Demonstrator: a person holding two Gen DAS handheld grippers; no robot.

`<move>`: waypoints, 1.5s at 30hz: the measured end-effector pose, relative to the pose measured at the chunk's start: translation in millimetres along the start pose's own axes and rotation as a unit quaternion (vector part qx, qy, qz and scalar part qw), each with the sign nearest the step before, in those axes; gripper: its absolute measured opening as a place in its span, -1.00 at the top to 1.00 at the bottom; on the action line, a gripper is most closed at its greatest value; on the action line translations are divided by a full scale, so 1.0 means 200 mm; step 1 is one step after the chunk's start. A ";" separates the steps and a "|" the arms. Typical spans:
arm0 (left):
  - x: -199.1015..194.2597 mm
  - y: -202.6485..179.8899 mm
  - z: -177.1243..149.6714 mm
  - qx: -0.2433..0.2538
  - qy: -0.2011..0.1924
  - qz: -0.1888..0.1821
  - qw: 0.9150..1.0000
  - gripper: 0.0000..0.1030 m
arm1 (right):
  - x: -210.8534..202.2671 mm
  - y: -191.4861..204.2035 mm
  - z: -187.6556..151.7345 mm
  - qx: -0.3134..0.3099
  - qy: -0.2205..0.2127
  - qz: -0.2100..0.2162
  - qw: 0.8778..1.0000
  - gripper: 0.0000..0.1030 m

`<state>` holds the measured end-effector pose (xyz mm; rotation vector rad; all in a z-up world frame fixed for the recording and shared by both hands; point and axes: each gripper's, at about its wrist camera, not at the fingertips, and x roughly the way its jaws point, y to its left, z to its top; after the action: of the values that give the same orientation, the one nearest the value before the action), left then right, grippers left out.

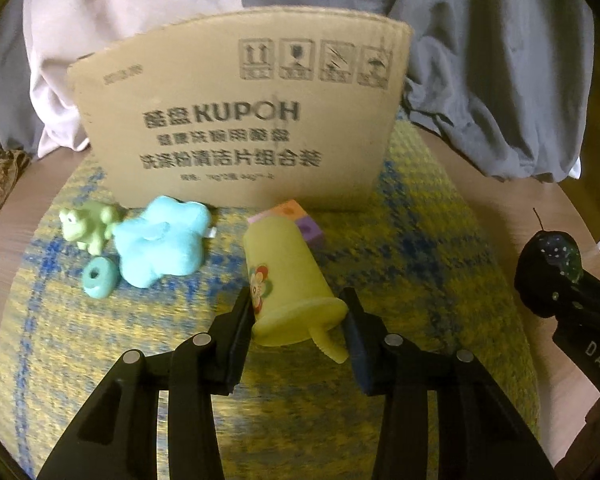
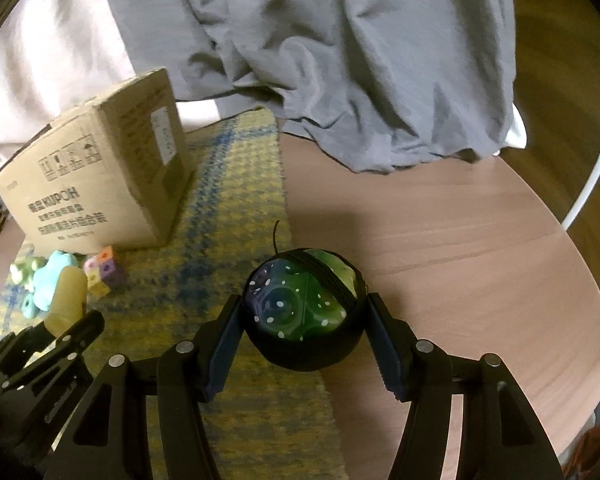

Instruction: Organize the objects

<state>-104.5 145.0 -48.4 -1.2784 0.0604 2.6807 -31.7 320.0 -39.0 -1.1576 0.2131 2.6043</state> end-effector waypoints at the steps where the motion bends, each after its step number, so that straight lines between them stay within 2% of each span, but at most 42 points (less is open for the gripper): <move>1: -0.01 0.02 0.00 -0.002 -0.002 0.001 1.000 0.18 | -0.01 0.01 0.00 -0.002 -0.001 0.001 1.000 -0.17; 9: -0.11 0.16 0.04 -0.008 -0.015 0.006 1.000 0.18 | -0.09 0.17 0.05 -0.020 -0.016 0.013 1.000 -0.17; 25: -0.31 0.32 0.13 0.004 -0.062 0.024 0.998 0.18 | -0.29 0.41 0.17 -0.045 -0.056 0.035 0.997 -0.17; 45: -0.49 0.46 0.35 0.013 -0.105 0.025 0.994 0.18 | -0.49 0.58 0.37 -0.056 -0.107 0.048 0.992 -0.17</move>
<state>-113.9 49.8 69.0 -0.9935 0.1014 2.8303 -57.0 209.0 85.2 -0.9123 0.0806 2.8323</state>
